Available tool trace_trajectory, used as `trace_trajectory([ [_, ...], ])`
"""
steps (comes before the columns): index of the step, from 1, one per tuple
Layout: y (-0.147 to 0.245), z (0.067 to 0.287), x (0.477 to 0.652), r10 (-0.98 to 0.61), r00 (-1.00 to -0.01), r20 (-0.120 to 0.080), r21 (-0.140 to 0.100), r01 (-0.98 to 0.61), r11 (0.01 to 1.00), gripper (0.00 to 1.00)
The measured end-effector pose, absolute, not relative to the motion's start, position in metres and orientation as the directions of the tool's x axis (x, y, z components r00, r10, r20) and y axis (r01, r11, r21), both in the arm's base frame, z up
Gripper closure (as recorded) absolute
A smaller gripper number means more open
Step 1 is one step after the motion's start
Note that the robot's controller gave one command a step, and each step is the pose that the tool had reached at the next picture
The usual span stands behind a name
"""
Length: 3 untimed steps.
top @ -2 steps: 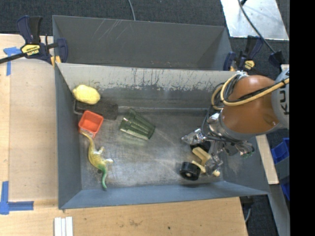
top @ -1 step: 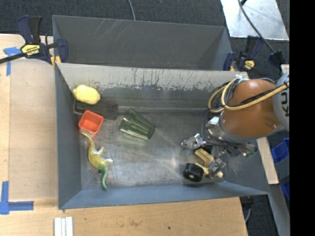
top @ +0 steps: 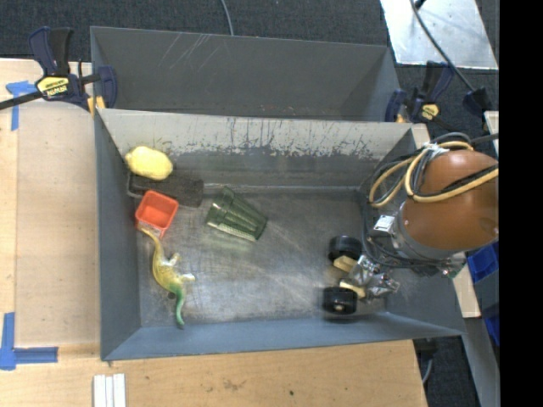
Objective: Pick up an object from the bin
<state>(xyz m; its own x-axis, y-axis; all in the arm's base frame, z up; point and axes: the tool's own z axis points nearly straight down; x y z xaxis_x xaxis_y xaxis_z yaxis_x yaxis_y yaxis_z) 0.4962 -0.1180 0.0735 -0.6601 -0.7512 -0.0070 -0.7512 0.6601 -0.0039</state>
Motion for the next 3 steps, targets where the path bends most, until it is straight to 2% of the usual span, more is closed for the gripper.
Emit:
trace_trajectory([
  [1,-0.118,0.073,0.496,-0.751,-0.66,-0.007,-0.004,-0.751,0.66,1.0],
  [2,-0.122,0.115,0.494,-0.787,-0.617,0.001,0.006,-0.787,0.617,1.0],
  [3,-0.119,0.182,0.496,-0.809,-0.588,0.0,0.003,-0.809,0.588,1.0],
])
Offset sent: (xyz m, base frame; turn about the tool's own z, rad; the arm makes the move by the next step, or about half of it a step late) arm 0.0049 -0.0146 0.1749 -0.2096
